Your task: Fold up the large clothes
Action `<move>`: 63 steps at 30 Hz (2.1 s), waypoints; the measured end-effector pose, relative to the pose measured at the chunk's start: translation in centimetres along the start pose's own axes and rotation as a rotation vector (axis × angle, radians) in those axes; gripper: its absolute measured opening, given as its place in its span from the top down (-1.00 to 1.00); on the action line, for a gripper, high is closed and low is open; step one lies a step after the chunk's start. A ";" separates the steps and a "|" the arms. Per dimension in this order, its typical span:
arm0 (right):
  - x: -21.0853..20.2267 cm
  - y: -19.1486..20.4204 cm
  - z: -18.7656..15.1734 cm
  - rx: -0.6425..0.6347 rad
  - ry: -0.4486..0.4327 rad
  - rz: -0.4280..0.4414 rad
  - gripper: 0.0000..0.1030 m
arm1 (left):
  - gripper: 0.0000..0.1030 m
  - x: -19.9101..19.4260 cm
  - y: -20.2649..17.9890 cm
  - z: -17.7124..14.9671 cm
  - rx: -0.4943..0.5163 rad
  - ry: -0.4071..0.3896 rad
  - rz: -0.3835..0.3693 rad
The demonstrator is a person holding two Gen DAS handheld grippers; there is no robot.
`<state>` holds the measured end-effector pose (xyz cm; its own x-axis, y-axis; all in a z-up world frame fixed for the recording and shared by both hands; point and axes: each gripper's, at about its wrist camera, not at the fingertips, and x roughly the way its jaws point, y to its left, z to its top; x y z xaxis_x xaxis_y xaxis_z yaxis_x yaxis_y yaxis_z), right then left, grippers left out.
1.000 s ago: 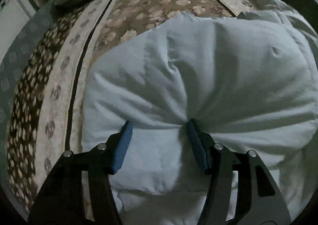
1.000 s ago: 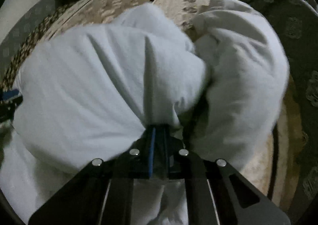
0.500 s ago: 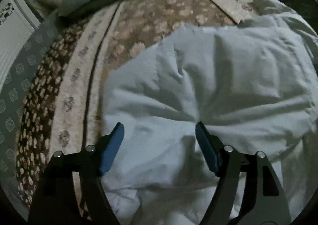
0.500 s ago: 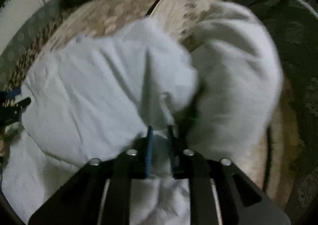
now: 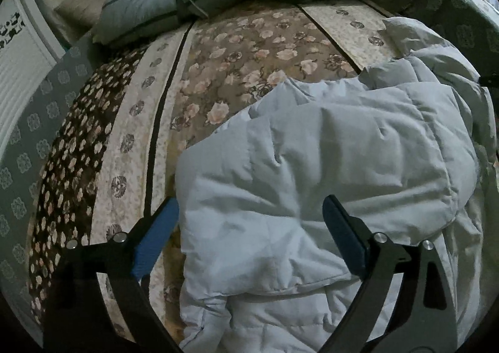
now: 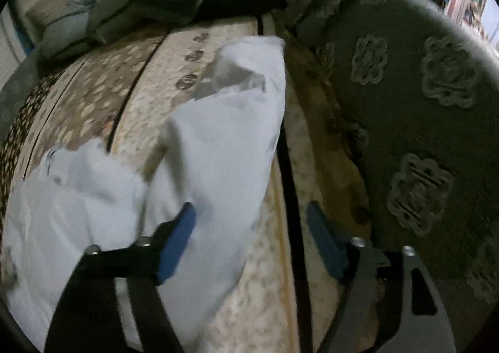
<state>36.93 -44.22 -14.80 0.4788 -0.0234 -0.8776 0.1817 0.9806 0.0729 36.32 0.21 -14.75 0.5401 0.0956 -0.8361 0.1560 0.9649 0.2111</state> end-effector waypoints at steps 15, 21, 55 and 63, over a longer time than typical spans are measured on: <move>-6.1 2.3 -5.2 -0.131 -0.139 -0.188 0.79 | -0.80 -3.1 -0.4 -1.5 0.033 -0.019 0.054; -12.3 0.4 -12.8 -0.069 -0.127 -0.258 0.78 | -0.80 -4.8 -1.1 -2.2 0.019 -0.038 -0.011; -12.5 -3.5 -4.5 -0.053 -0.122 -0.061 0.75 | -0.83 -4.3 0.3 -2.0 -0.051 -0.002 -0.042; -15.9 4.2 -5.9 -0.169 -0.129 0.060 0.75 | -0.83 -8.0 3.5 -2.7 -0.118 -0.050 -0.064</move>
<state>25.03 -38.56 -3.38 0.5924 0.0222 -0.8053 0.0079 0.9994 0.0333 30.31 3.48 -8.69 0.5730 0.0236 -0.8192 0.0947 0.9910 0.0947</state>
